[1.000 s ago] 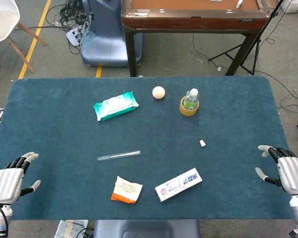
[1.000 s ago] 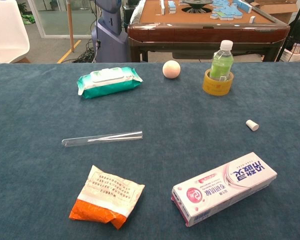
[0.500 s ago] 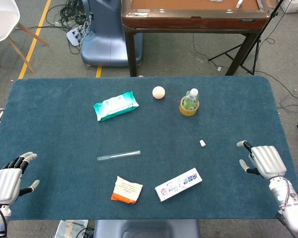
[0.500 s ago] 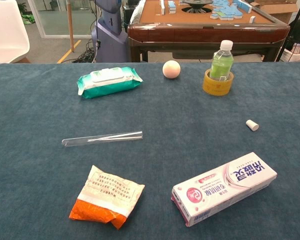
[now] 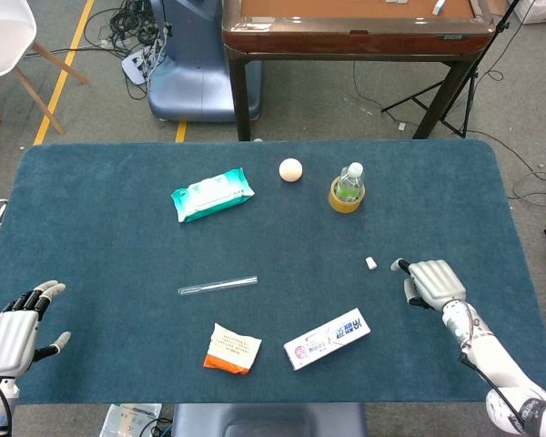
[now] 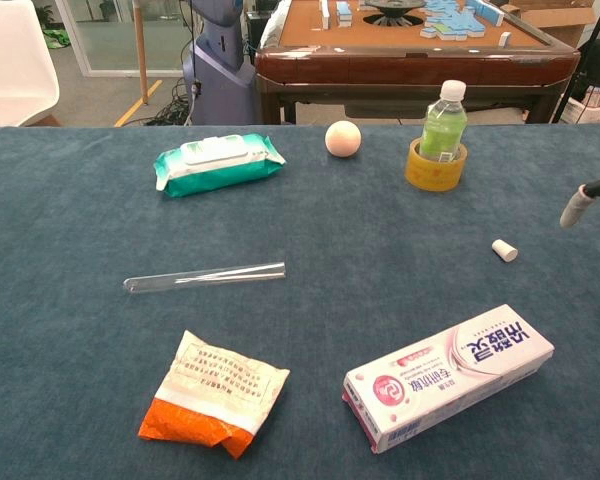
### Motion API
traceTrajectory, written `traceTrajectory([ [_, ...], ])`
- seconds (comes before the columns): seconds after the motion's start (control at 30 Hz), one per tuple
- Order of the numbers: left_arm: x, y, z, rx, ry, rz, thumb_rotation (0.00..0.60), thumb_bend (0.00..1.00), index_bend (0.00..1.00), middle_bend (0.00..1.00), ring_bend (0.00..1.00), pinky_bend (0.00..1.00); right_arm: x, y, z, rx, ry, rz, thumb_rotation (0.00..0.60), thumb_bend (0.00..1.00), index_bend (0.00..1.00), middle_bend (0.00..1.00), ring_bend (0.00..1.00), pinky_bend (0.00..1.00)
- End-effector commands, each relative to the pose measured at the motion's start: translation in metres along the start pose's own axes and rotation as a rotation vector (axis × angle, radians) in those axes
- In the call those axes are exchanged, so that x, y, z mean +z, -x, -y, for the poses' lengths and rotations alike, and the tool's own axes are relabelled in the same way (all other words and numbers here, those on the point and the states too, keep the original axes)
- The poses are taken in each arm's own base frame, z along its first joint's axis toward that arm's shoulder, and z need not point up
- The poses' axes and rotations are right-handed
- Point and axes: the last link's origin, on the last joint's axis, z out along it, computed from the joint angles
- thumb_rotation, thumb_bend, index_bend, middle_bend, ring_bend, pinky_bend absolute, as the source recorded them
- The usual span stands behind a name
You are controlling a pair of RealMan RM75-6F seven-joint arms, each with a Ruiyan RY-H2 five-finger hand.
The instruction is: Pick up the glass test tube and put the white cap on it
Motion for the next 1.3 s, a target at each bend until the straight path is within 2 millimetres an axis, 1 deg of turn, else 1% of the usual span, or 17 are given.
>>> traceTrajectory([
  [0.03,0.000,0.000,0.000,-0.002,-0.001,0.000,0.600,0.19,0.23,0.21,0.26,0.35,0.012,0.009,0.005,0.000,-0.001,0.034,0.600,0.74,0.26,1.00,1.00,1.00],
  [0.17,0.000,0.001,0.001,-0.002,-0.002,0.003,0.600,0.19,0.23,0.21,0.26,0.35,0.021,0.017,0.008,0.002,0.001,0.059,0.600,0.74,0.26,1.00,1.00,1.00],
  [0.37,0.001,0.003,0.002,-0.004,-0.002,0.006,0.600,0.19,0.23,0.20,0.26,0.35,0.027,0.024,0.009,-0.003,0.014,0.076,0.600,0.74,0.26,1.00,1.00,1.00],
  [0.8,0.003,0.005,0.002,-0.003,-0.003,0.014,0.600,0.19,0.23,0.21,0.26,0.35,0.050,0.029,0.015,-0.018,0.021,0.091,0.600,0.74,0.26,1.00,1.00,1.00],
  [0.97,0.003,0.005,0.004,-0.003,-0.008,0.015,0.600,0.19,0.23,0.21,0.26,0.35,0.057,0.028,0.018,-0.013,0.021,0.080,0.600,0.74,0.26,1.00,1.00,1.00],
  [1.3,0.004,0.006,0.004,-0.002,-0.010,0.015,0.600,0.19,0.23,0.21,0.26,0.35,0.064,0.016,0.022,-0.009,0.018,0.041,0.600,0.74,0.26,1.00,1.00,1.00],
])
